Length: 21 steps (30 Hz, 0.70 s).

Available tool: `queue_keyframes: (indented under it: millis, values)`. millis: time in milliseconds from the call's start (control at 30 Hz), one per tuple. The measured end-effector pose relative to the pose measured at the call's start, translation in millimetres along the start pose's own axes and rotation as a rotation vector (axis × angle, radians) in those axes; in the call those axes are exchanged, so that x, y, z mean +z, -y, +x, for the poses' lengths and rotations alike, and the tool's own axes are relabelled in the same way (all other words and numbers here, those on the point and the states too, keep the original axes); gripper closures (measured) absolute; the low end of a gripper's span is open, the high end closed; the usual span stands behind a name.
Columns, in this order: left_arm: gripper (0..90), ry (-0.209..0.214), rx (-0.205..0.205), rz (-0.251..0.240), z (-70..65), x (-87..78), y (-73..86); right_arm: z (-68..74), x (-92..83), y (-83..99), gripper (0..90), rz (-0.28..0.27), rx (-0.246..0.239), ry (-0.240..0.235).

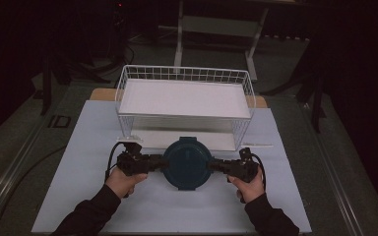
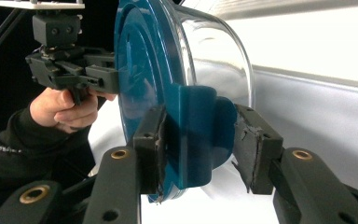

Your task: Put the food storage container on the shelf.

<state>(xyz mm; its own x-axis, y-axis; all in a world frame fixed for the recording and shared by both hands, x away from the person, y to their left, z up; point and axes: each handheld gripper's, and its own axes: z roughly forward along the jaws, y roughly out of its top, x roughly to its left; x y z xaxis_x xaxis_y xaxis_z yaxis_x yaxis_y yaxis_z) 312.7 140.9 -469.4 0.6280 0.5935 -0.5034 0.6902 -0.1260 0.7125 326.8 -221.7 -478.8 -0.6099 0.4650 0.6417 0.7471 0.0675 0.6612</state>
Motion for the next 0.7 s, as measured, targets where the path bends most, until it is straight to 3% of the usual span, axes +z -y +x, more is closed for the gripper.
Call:
queue_keyframes:
  millis: [267, 533, 700]
  values:
    - [55.1, 0.006, -0.007, -0.014, 22.7, 18.6, -12.9, -22.1, 7.7, -13.8, 56.8, -0.013, 0.004, 0.020]
    - [55.0, 0.022, 0.011, -0.074, 43.0, 30.9, -25.1, -35.0, 13.0, -33.1, 56.8, -0.044, -0.030, 0.048]
    - [55.0, 0.006, 0.011, -0.076, 52.7, 35.1, -29.8, -45.6, 21.6, -37.5, 56.7, -0.057, -0.030, 0.052]
